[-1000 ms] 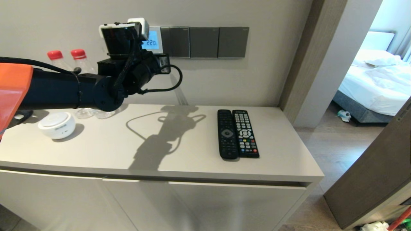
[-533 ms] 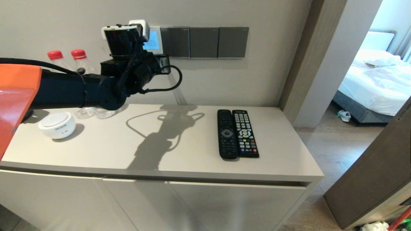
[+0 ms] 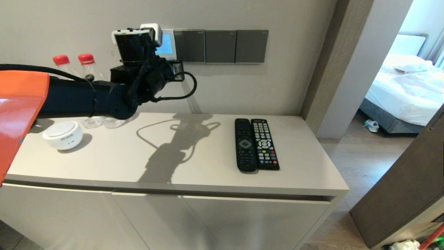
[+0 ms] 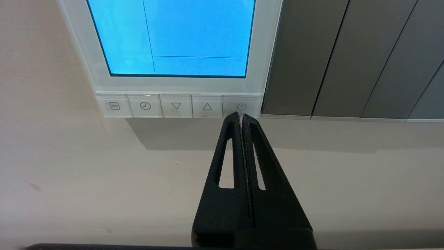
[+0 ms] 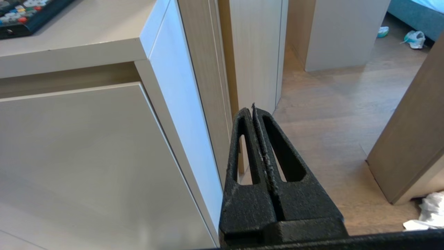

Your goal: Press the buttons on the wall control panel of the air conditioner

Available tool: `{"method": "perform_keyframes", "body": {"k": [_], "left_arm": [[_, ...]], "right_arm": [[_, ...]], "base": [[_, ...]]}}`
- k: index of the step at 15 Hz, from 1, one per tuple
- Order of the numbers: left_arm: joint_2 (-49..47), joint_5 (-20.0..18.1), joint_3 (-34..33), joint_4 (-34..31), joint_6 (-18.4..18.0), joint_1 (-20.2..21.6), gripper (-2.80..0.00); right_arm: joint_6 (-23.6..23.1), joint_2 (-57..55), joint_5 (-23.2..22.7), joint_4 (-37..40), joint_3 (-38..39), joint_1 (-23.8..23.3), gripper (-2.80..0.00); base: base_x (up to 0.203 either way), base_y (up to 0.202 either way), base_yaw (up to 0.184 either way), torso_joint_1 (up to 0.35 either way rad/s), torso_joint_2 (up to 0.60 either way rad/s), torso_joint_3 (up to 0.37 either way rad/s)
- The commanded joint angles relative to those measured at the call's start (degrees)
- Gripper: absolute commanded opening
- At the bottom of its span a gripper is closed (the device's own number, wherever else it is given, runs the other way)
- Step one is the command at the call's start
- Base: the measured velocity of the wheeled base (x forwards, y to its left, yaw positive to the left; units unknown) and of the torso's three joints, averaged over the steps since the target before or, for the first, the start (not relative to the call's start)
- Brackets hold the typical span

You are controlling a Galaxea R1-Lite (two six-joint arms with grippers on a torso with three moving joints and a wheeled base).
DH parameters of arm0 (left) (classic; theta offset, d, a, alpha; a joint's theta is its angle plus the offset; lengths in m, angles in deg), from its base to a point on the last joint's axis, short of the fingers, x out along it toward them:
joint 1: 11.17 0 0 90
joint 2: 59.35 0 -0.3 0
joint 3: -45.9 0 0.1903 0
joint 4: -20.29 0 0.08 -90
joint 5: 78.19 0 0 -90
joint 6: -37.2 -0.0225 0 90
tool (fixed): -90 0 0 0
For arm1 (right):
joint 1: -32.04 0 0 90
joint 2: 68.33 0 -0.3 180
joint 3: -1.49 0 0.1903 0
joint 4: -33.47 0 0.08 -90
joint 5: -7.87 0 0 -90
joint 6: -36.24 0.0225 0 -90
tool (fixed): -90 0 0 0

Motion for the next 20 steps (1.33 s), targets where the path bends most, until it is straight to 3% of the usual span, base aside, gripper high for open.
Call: {"method": "perform_keyframes", "body": {"k": [1, 10, 16, 20], "left_arm": [[1.07, 0.14, -0.62, 0.33, 0.01, 0.0, -2.8], [19.1, -0.02, -11.07, 2.12, 0.15, -0.09, -2.8], [37.69, 0.41, -30.58, 0.83, -0.49, 0.06, -2.8], [52.9, 0.63, -44.75, -2.58, -1.46, 4.92, -2.8]], "right_arm": [[0.03, 0.1, 0.03, 0.0, 0.0, 0.01, -2.8], [-0.06, 0.1, -0.06, 0.0, 0.0, 0.01, -2.8], [-0.06, 0.1, -0.06, 0.07, 0.0, 0.01, -2.8], [-0.06, 0.1, -0.06, 0.0, 0.0, 0.01, -2.8]], "base": [[0.0, 0.0, 0.0, 0.0, 0.0, 0.0], [0.0, 0.0, 0.0, 0.0, 0.0, 0.0], [0.0, 0.0, 0.0, 0.0, 0.0, 0.0], [0.0, 0.0, 0.0, 0.0, 0.0, 0.0]]}}
